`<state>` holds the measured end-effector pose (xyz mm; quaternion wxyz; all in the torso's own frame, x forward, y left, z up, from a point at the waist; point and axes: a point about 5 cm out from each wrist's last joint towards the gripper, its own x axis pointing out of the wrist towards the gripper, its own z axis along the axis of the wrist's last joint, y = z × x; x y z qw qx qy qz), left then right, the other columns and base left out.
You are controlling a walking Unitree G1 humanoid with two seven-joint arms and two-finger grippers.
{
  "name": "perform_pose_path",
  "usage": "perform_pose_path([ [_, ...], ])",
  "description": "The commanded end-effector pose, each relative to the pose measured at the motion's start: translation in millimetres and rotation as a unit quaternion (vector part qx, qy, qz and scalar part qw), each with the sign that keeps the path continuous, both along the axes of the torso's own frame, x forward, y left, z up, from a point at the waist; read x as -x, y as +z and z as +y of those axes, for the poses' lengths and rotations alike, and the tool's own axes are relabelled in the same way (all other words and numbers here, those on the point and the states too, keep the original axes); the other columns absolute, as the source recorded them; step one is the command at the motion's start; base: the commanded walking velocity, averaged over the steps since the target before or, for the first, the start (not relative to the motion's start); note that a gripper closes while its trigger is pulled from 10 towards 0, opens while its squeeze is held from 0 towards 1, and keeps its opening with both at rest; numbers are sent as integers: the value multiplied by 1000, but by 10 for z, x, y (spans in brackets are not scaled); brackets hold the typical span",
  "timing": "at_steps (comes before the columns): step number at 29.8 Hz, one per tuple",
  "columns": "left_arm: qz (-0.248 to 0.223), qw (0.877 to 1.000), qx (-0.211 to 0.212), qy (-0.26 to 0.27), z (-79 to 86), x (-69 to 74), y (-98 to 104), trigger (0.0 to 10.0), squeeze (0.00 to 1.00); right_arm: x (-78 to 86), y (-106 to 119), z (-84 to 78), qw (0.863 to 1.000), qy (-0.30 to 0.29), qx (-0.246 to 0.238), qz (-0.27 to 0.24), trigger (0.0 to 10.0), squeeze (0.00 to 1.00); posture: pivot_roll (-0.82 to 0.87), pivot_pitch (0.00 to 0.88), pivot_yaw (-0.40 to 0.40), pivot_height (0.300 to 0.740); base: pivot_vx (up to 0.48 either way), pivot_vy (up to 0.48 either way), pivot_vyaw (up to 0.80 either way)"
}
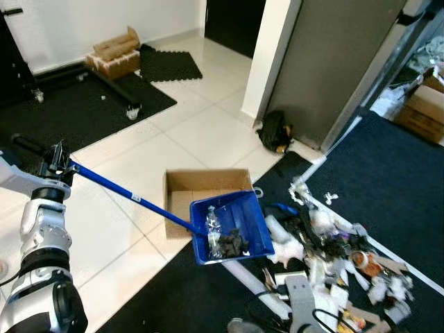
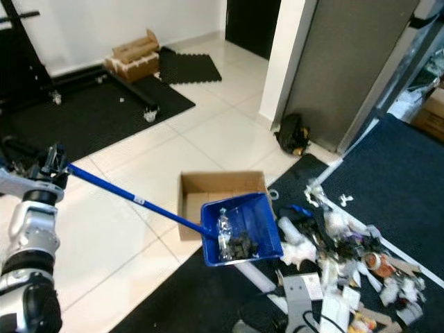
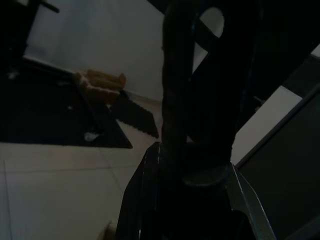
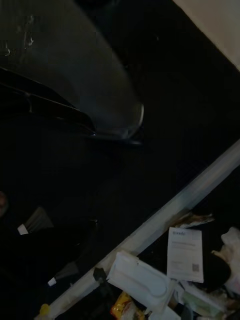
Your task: Sweep floor
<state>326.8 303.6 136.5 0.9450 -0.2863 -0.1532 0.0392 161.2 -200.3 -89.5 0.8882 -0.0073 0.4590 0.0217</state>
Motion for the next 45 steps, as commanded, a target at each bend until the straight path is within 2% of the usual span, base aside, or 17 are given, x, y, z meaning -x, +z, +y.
perform_pose_path([
  [1,-26,1000,9,-3,-17,-45,117,10000,0,1,-1,-10,1000,-10,-3,2,10000,0,139,53,-59,740,390,0,-800],
  [7,-57,998,-3,-13,-39,-96,315,10000,0,-12,1,-2,1000,-17,-6,3,10000,0,146,44,-56,740,387,0,-738],
  [10,-70,997,-7,-15,-45,-118,407,10000,0,-26,6,5,1000,-16,-4,0,10000,0,148,38,-55,740,385,0,0],
  [16,-75,997,-10,-12,-34,-111,446,10000,0,-26,5,4,1000,-13,-3,2,10000,0,148,38,-55,740,384,0,0],
  [24,-66,998,-15,-2,16,-70,421,10000,0,-4,-3,2,1000,-9,-2,6,10000,0,155,37,-54,740,378,0,0],
  [31,-50,998,-20,33,170,44,377,10000,0,30,-18,3,1000,-5,0,11,10000,0,159,44,-53,740,365,0,0],
  [34,-34,998,-20,43,224,87,307,10000,0,40,-21,-1,1000,-4,1,12,10000,0,159,44,-53,740,323,0,0],
  [35,-10,998,-24,50,254,120,208,10000,0,44,-22,-6,1000,-3,2,13,10000,0,159,44,-53,740,0,0,0],
  [38,13,998,-33,57,270,148,112,10000,0,35,-17,-15,1000,-3,3,12,10000,0,167,54,-60,740,0,0,0],
  [42,24,997,-33,66,288,160,70,10000,0,27,-12,-24,1000,-4,4,10,10000,0,165,54,-61,740,0,0,0],
  [45,40,995,-51,71,298,157,50,10000,0,29,-11,-29,1000,-5,4,9,10000,0,156,57,-57,740,0,0,0],
])
